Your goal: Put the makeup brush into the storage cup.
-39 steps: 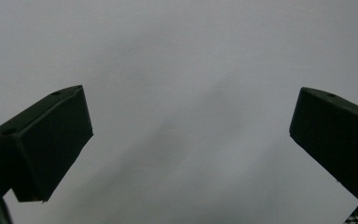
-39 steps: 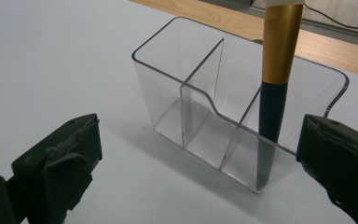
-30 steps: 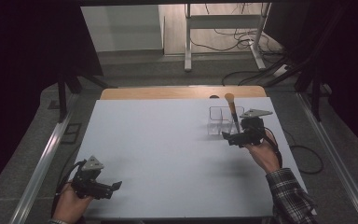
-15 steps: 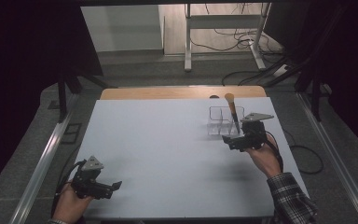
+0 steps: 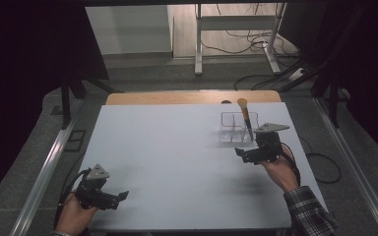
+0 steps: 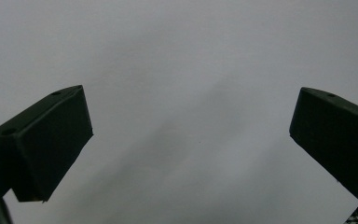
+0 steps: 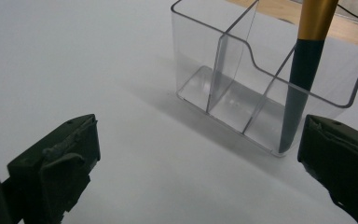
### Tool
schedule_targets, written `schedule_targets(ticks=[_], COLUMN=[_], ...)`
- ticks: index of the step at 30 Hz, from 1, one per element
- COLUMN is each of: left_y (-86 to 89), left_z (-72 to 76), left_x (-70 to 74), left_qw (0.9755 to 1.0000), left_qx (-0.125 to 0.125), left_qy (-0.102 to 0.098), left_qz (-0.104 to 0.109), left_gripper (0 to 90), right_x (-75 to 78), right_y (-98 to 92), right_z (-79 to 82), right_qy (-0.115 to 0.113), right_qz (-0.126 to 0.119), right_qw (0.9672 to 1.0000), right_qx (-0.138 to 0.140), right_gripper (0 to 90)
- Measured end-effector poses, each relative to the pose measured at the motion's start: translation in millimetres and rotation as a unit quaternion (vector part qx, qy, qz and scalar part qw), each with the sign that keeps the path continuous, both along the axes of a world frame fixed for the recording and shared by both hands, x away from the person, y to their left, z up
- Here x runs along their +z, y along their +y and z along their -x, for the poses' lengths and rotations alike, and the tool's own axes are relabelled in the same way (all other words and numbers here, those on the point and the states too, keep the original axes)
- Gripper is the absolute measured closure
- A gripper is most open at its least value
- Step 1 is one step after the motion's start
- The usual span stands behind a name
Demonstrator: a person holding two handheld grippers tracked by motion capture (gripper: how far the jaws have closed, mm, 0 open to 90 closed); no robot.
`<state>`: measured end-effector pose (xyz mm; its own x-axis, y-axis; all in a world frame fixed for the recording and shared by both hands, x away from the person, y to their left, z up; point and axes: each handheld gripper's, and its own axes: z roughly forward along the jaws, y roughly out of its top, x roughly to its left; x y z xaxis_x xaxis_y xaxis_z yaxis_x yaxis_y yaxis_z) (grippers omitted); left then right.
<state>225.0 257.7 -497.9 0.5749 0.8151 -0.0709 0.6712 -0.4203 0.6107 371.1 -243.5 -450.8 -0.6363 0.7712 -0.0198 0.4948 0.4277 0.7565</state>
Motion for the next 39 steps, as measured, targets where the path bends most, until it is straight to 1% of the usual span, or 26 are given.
schedule_targets(ticks=[16, 39], left_y=[0.1, 0.1], left_z=[-0.1, -0.3], left_x=[-0.1, 0.0], left_qw=[1.0000, 1.0000], left_qx=[0.000, -0.001], left_qy=[0.000, -0.001], left_qz=[0.000, -0.001], left_gripper=[0.0, 0.0], right_x=[-2.9, -4.6], right_y=[-1.8, -9.5], right_z=[14.1, 33.5], right_qy=[0.003, 0.010], right_qz=[0.004, 0.001], right_qw=[1.0000, 0.9999], right_qx=[0.005, 0.009], right_gripper=[0.0, 0.0])
